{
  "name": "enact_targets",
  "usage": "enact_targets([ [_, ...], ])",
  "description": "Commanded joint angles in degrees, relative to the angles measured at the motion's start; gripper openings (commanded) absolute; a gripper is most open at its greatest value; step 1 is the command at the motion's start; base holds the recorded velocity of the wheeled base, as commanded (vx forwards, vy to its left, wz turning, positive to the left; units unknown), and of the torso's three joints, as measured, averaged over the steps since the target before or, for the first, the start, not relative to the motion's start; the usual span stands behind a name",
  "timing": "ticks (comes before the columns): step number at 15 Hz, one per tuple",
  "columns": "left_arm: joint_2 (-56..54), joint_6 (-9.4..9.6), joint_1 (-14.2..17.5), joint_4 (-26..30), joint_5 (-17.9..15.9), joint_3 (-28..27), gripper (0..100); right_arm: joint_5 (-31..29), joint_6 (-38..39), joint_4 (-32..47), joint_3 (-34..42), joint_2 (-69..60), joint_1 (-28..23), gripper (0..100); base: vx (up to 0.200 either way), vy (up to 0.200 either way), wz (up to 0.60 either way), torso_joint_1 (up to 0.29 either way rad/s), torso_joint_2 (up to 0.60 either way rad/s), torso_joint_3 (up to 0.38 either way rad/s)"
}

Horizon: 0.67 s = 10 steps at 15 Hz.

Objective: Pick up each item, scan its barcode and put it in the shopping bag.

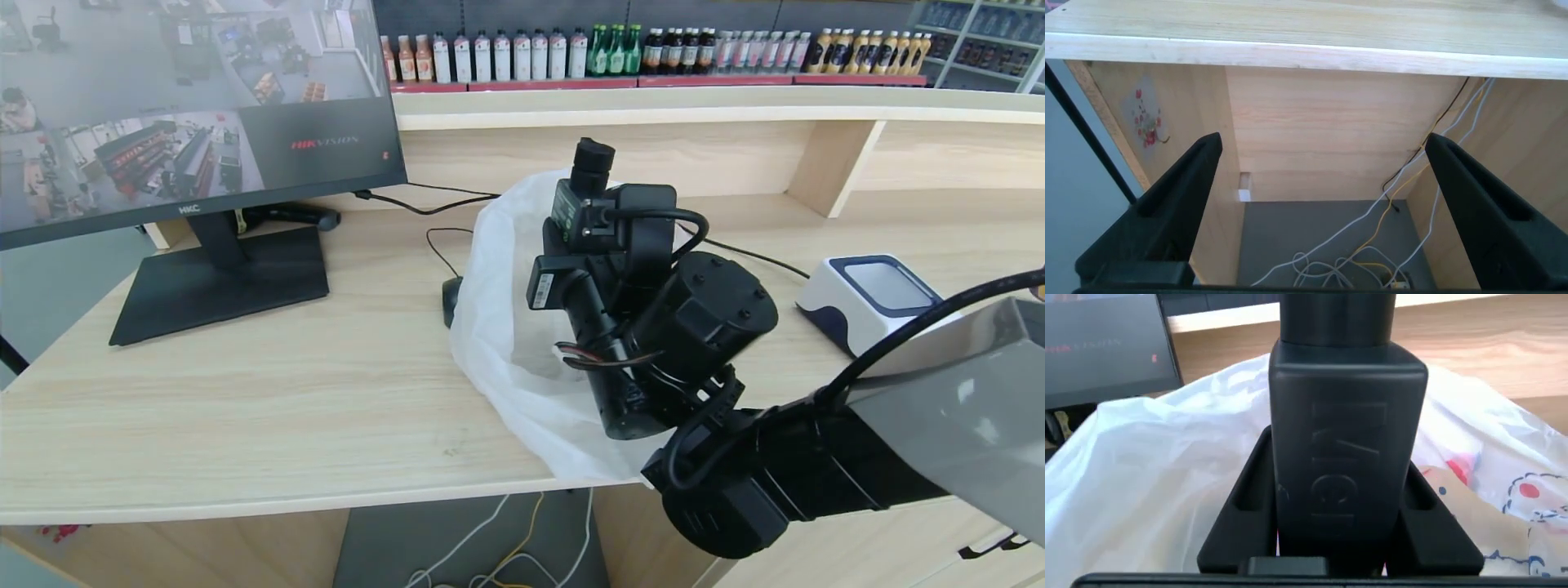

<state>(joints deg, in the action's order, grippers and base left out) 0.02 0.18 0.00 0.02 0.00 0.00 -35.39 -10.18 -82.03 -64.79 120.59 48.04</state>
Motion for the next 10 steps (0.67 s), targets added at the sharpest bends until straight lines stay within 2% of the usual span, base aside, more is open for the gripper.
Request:
enact_targets([
  [1,-0.02,-0.01,0.0,-0.02,0.0,0.0,100,-0.38,0.51,-0.06,-0.07,1.49,0.03,0,0.0,0.0,0.0,0.0,0.0,0.0],
  [10,-0.02,-0.01,0.0,-0.02,0.0,0.0,100,-1.88,2.36,-0.06,-0.16,4.48,-0.58,0,0.0,0.0,0.0,0.0,0.0,0.0],
])
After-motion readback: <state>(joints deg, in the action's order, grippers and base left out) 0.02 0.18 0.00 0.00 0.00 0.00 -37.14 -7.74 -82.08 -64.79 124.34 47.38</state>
